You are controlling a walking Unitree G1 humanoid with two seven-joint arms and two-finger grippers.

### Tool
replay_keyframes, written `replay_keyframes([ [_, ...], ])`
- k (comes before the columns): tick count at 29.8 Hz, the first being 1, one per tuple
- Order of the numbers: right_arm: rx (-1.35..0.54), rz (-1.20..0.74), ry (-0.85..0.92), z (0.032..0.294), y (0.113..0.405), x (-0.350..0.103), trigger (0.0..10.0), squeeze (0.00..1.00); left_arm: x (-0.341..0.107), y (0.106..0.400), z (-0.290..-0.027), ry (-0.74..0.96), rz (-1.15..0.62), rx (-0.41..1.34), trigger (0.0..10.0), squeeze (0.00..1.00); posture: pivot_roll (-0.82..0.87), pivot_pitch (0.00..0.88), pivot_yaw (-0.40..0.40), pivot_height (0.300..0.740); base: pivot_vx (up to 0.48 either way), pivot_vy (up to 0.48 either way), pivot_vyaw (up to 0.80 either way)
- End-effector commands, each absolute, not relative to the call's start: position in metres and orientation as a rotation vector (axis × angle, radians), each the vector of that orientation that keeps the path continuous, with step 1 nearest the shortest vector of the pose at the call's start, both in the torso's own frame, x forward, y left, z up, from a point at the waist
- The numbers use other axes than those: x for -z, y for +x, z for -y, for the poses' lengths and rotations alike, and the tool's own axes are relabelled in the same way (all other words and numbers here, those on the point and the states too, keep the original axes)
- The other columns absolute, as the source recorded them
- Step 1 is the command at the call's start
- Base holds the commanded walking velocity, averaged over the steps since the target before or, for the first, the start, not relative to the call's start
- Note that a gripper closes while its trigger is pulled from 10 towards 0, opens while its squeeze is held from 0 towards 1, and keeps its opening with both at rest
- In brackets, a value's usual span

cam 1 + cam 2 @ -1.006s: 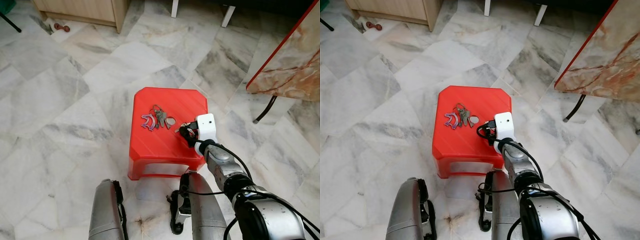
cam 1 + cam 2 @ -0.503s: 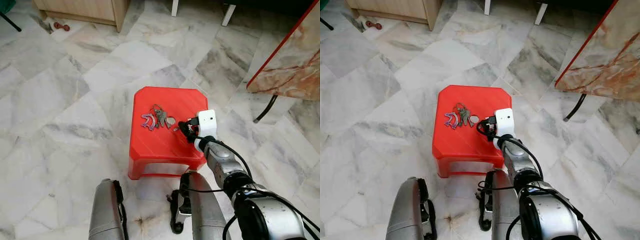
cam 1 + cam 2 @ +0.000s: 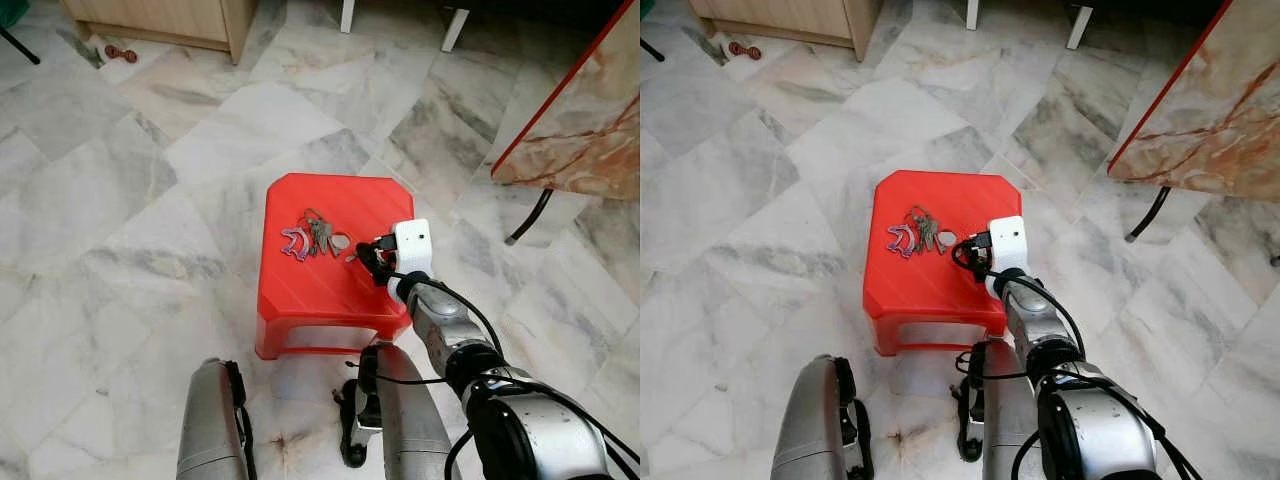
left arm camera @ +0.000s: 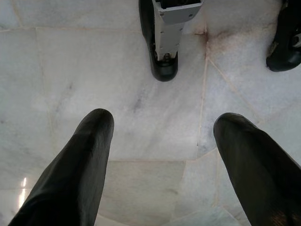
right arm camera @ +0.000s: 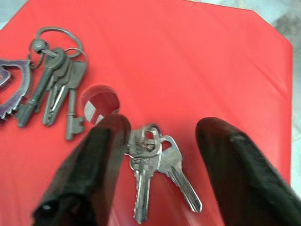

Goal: Hang keys on a hook

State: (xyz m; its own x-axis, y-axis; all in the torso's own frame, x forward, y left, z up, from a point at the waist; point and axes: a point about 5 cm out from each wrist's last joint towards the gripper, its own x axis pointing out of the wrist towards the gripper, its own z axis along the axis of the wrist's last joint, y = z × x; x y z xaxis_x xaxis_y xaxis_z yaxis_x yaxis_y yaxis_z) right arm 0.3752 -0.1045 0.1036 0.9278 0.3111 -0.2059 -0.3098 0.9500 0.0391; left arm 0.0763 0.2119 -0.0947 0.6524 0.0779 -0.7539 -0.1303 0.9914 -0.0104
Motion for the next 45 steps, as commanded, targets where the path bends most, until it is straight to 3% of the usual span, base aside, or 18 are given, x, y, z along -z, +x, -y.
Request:
replay_keyframes([
  [1,-0.328,-0.249,0.006,0.102,0.372,-0.097,0.0,0.0,0.102,0.051,-0.206,-0.087,-0.937,-0.122,10.0,0.0,0.11,0.432,-0.118,0.58,0.0,0.0,0.0],
  [7,-0.328,-0.261,0.005,0.101,0.371,-0.094,0.0,0.0,0.103,0.047,-0.205,-0.086,-0.946,-0.121,10.0,0.0,0.11,0.438,-0.119,0.58,0.0,0.0,0.0],
  [8,-0.325,-0.268,-0.006,0.102,0.37,-0.092,5.0,0.0,0.103,0.046,-0.205,-0.086,-0.947,-0.122,10.0,0.0,0.11,0.441,-0.118,0.58,0.0,0.0,0.0],
  [9,-0.323,-0.274,-0.014,0.102,0.369,-0.091,5.0,0.0,0.103,0.046,-0.205,-0.086,-0.948,-0.122,10.0,0.0,0.11,0.441,-0.118,0.58,0.0,0.0,0.0],
  [10,-0.314,-0.287,-0.02,0.103,0.368,-0.088,10.0,0.0,0.103,0.045,-0.205,-0.087,-0.949,-0.122,10.0,0.0,0.11,0.444,-0.118,0.58,0.0,0.0,0.0],
  [29,-0.313,-0.309,-0.026,0.101,0.367,-0.086,10.0,0.0,0.104,0.038,-0.206,-0.084,-0.966,-0.132,10.0,0.0,0.11,0.457,-0.126,0.58,0.0,0.0,0.0],
  [30,-0.318,-0.315,-0.029,0.1,0.367,-0.085,9.3,0.0,0.104,0.037,-0.206,-0.083,-0.968,-0.132,10.0,0.0,0.11,0.459,-0.125,0.58,0.0,0.0,0.0],
  [31,-0.319,-0.316,-0.03,0.1,0.366,-0.084,9.3,0.0,0.104,0.037,-0.206,-0.083,-0.968,-0.133,10.0,0.0,0.11,0.459,-0.125,0.58,0.0,0.0,0.0],
  [32,-0.319,-0.317,-0.03,0.1,0.366,-0.084,4.0,0.0,0.104,0.036,-0.206,-0.083,-0.968,-0.133,10.0,0.0,0.11,0.46,-0.126,0.58,0.0,0.0,0.0],
  [33,-0.32,-0.319,-0.028,0.1,0.365,-0.082,0.0,0.0,0.104,0.036,-0.206,-0.083,-0.969,-0.133,10.0,0.0,0.11,0.462,-0.125,0.58,0.0,0.0,0.0],
  [45,-0.317,-0.342,-0.029,0.102,0.361,-0.075,0.0,0.0,0.105,0.034,-0.205,-0.08,-0.976,-0.128,10.0,0.0,0.11,0.468,-0.125,0.58,0.0,0.0,0.0],
])
